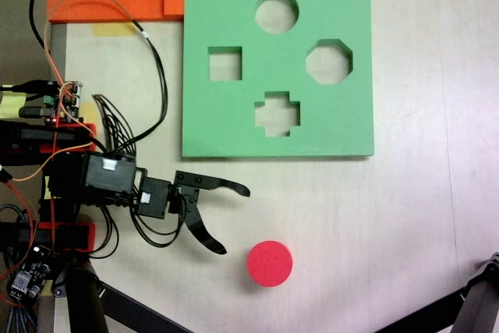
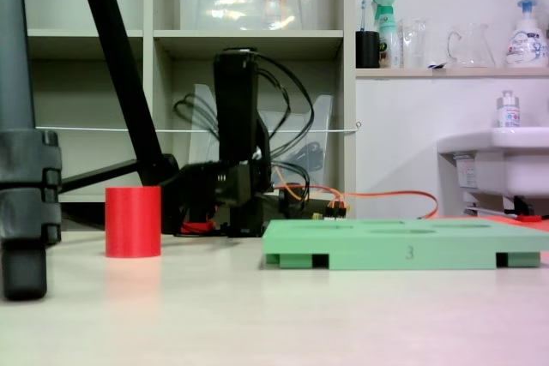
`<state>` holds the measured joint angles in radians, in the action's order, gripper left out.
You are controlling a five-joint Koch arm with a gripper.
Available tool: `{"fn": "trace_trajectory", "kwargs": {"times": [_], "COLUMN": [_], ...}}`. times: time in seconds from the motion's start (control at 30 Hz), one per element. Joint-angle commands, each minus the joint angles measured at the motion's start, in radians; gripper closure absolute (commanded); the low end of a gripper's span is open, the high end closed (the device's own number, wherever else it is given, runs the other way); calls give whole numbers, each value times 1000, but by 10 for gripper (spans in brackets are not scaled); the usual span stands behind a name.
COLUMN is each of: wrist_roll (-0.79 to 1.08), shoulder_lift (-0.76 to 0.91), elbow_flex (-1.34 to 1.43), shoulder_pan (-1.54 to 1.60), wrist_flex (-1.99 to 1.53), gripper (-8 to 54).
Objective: Put the cylinder block into the corresponding hole
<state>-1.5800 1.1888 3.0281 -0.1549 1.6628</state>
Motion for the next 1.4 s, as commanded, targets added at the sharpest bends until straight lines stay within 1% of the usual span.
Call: {"fn": "trace_trajectory", "kwargs": {"times": [0.0, 0.33, 0.43, 0.5, 0.6, 1.0, 1.37], "wrist_roll": [-8, -9, -12, -14, -15, -15, -15], "shoulder_lift": [5, -84, -143, -166, -198, -270, -393], "elbow_flex": [6, -138, -233, -273, -337, -522, -609], "shoulder_pan": [-25, -196, -229, -238, -239, -219, -222], "wrist_flex": [178, 178, 178, 172, 153, 2, -6], "gripper": [-66, -65, -64, -48, -41, -34, -33]}}
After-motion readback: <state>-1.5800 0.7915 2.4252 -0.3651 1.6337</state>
